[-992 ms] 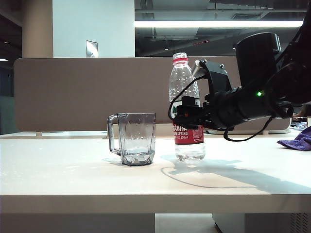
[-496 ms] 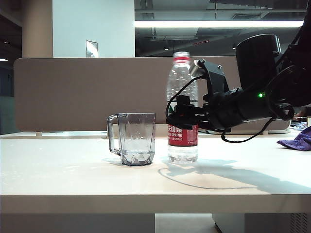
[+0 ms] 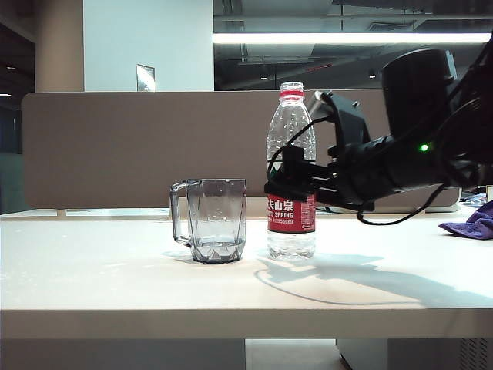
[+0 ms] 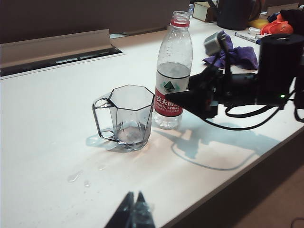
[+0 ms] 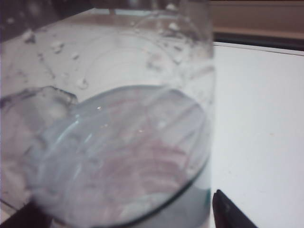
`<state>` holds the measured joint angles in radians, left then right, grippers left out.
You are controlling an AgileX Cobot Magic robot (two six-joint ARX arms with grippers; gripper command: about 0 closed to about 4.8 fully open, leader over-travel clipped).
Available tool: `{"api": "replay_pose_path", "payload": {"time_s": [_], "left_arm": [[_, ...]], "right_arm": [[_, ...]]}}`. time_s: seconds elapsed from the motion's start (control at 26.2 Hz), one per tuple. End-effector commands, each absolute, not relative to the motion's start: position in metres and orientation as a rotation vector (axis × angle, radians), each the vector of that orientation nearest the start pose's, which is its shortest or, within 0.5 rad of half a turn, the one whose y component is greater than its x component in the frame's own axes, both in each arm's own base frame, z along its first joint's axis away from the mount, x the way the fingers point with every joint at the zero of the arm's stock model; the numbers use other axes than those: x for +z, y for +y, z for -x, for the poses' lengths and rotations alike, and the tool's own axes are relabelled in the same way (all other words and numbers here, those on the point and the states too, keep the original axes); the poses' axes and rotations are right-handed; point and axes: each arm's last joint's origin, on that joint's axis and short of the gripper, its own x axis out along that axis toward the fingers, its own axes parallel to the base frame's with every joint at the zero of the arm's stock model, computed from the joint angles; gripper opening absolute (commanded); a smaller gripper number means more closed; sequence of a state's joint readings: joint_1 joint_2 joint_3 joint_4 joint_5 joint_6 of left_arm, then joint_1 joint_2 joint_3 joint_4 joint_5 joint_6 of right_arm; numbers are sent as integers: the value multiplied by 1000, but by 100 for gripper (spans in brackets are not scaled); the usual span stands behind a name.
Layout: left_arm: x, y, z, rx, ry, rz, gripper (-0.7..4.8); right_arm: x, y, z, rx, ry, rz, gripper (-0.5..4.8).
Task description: Pick up the mineral water bottle on the table and pour a little water into the mug.
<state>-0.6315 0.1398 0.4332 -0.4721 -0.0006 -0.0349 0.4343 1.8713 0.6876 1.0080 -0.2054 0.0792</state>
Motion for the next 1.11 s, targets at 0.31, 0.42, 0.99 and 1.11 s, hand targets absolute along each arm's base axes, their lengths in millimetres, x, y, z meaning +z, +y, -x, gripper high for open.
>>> {"api": "replay_pose_path", "payload": {"time_s": [0.31, 0.42, 0.99, 1.11], "left_arm": [[253, -42, -57, -631, 175, -20, -5], [253, -42, -57, -631, 175, -20, -5], [253, -42, -57, -631, 175, -20, -5], [253, -42, -57, -631, 175, -20, -5]], "right_arm": [[146, 121, -253, 530, 182, -50, 449], [150, 111, -232, 530, 169, -52, 206], [139, 72, -153, 464, 184, -66, -6], [138, 70, -149, 434, 184, -63, -6]]}}
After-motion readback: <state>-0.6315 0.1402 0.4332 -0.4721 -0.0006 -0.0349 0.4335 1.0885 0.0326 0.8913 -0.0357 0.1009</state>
